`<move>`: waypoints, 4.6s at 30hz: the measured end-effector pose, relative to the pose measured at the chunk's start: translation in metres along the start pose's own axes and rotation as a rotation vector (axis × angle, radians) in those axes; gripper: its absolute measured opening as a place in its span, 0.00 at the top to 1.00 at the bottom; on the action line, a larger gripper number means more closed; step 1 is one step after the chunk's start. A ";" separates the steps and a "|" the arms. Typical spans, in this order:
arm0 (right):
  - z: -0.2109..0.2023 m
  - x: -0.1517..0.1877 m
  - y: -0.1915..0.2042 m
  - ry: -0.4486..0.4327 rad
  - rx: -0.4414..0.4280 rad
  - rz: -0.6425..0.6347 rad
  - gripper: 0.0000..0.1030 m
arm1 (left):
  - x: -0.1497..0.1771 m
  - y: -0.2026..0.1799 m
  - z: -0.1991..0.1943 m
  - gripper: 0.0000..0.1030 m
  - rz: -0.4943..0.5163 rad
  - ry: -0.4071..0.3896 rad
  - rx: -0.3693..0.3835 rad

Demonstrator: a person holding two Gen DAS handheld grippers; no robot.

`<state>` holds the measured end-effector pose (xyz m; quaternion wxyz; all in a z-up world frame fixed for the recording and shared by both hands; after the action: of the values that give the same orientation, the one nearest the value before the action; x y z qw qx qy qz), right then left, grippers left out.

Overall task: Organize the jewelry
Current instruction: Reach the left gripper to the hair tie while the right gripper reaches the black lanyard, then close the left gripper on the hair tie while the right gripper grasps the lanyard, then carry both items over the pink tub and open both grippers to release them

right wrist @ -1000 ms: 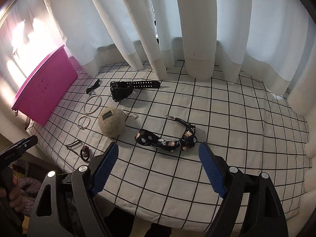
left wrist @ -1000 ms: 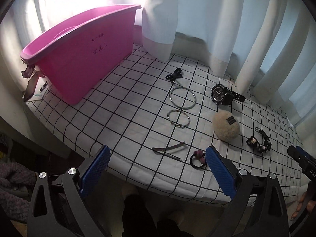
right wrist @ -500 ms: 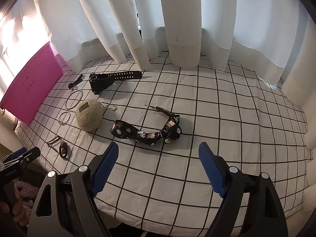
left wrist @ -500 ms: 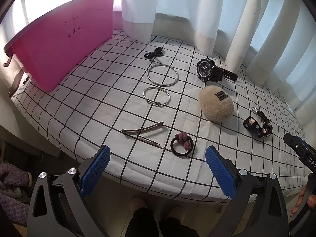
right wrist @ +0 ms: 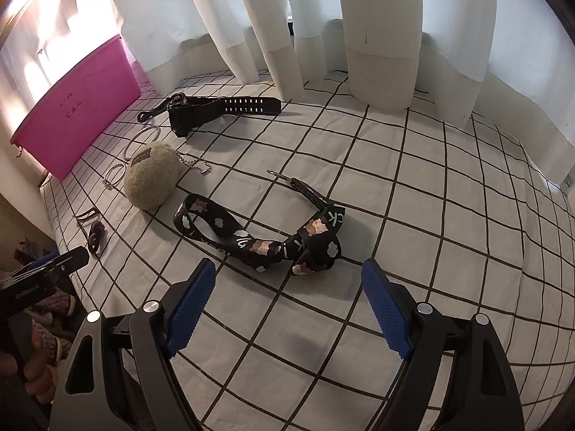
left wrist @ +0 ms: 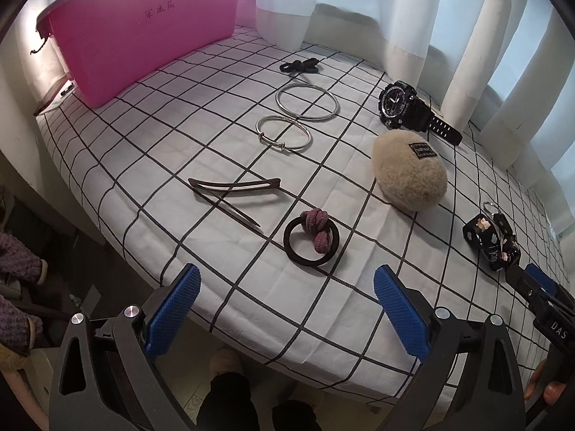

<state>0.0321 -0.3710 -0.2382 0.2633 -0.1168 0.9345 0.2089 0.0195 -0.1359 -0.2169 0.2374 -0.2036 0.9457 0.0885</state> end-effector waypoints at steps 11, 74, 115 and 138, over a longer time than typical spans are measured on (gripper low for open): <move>0.016 -0.002 -0.005 -0.018 0.012 -0.109 0.23 | -0.003 -0.008 0.017 0.07 -0.060 -0.071 -0.094; -0.008 -0.039 0.035 -0.055 -0.084 -0.224 0.76 | -0.040 -0.022 -0.049 0.91 -0.033 -0.201 -0.036; 0.049 -0.297 0.381 -0.246 -0.269 -0.297 0.76 | -0.316 0.208 -0.065 0.90 0.113 -0.314 0.004; 0.206 -0.367 0.459 0.081 -0.306 -0.266 0.76 | -0.359 0.290 0.055 0.89 0.036 -0.043 -0.002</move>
<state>0.2786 0.1684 -0.0483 0.2300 -0.2862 0.8780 0.3070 0.2074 0.2629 -0.0703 0.2559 -0.1847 0.9438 0.0983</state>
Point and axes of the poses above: each gripper's, at about its wrist camera, not at the fingertips, and z roughly the way its jaws point, y to its left, x to its underside, the point moved 9 cm from there along z, roughly the way its jaws point, and after that the axes turned 12 degrees about -x, right-handed, at the moved point
